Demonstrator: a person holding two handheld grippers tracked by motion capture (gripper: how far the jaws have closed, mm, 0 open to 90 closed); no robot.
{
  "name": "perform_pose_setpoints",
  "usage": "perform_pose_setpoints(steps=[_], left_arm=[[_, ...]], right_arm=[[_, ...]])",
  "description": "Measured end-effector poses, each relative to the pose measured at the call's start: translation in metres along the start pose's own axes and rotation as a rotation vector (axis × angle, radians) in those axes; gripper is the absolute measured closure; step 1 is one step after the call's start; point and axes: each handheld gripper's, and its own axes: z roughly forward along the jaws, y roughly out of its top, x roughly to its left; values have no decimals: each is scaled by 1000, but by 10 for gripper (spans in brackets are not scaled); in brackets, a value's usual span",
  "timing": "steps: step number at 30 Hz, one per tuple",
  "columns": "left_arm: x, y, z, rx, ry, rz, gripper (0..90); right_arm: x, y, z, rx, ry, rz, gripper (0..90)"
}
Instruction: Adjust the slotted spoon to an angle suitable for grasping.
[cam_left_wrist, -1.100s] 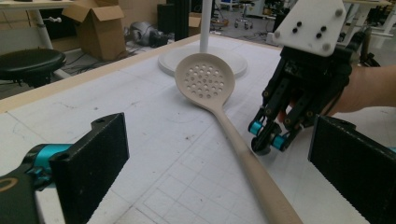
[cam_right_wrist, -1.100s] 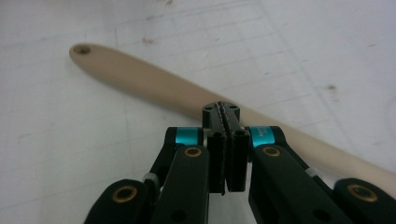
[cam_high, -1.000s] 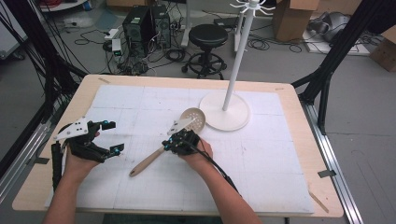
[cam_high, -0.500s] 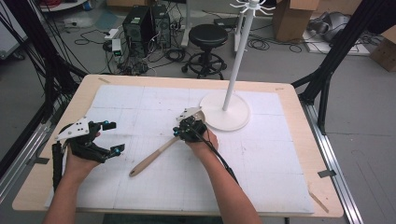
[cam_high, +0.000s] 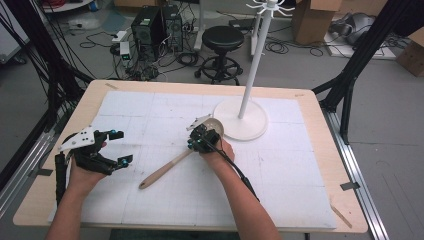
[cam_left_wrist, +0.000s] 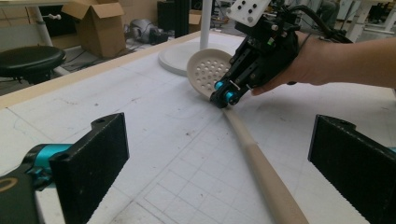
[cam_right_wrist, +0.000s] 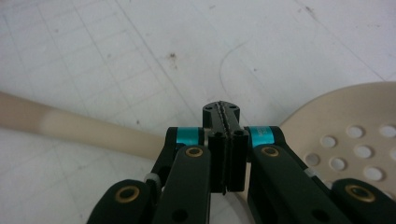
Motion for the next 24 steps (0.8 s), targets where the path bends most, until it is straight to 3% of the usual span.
perform_pose_setpoints(steps=[10, 16, 21, 24], left_arm=[[0, -1, -3, 1, 6, 0, 56], [-2, -1, -3, 5, 5, 3, 56], [-1, -2, -1, 18, 8, 6, 57], [-2, -2, 0, 24, 6, 10, 56]], right_arm=[[7, -14, -21, 64, -5, -53, 900], [8, -28, -34, 71, -6, -32, 900], [11, -39, -46, 91, -18, -53, 900], [10, -46, -51, 88, -14, -40, 900]])
